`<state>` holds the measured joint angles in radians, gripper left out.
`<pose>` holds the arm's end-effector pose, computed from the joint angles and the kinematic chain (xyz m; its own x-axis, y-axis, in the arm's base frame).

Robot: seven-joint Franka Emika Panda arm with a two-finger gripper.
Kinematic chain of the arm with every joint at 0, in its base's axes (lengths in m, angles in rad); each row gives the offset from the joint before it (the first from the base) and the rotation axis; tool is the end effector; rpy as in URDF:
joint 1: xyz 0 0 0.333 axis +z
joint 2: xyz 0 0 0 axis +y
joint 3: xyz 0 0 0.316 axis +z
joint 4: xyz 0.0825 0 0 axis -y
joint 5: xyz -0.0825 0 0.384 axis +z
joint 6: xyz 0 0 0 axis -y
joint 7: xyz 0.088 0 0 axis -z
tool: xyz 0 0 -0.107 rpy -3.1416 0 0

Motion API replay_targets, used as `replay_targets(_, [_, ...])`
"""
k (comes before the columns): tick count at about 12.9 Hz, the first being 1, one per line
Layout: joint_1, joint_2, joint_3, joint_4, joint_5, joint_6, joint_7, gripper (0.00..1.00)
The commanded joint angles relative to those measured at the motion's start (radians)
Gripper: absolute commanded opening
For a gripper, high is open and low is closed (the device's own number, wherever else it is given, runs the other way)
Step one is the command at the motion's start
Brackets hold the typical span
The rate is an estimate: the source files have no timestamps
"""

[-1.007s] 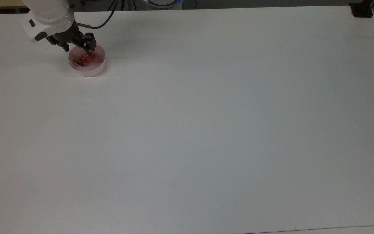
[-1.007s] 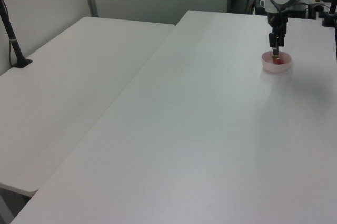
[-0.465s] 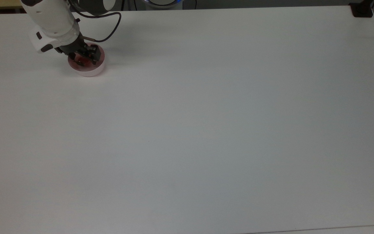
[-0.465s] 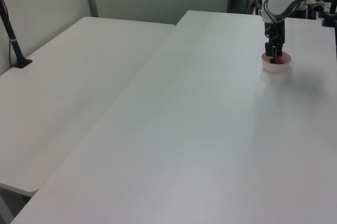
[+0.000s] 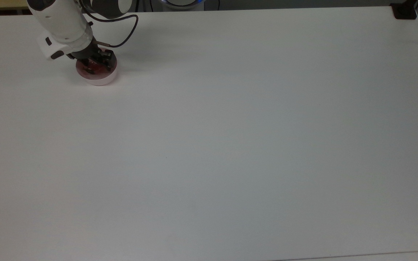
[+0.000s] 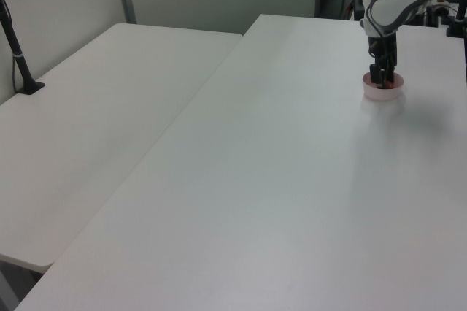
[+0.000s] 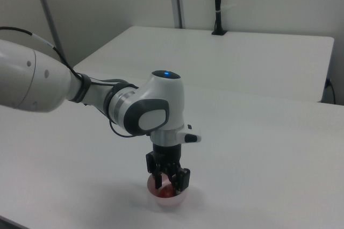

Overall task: Pick up strawberry from bowl
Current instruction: 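Close the gripper on the red strawberry inside the bowl, then lift the strawberry out of the bowl and carry it beside the bowl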

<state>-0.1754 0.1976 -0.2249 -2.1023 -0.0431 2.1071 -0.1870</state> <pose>0.5066 -0.2150 0.3133 0.9621 -0.1868 -0.1988 -0.1825 -0.9824 0.0397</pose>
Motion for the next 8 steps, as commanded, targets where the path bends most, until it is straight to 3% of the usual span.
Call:
replay_targets(1, [0.013, -0.024, -0.005, -0.033, 0.006, 0.03, 0.014, 0.35])
replay_targets(4, [0.013, -0.033, -0.005, -0.03, 0.006, 0.022, 0.006, 0.21])
replay_targets(8, [0.007, -0.067, -0.005, 0.008, 0.016, -0.034, 0.006, 0.2])
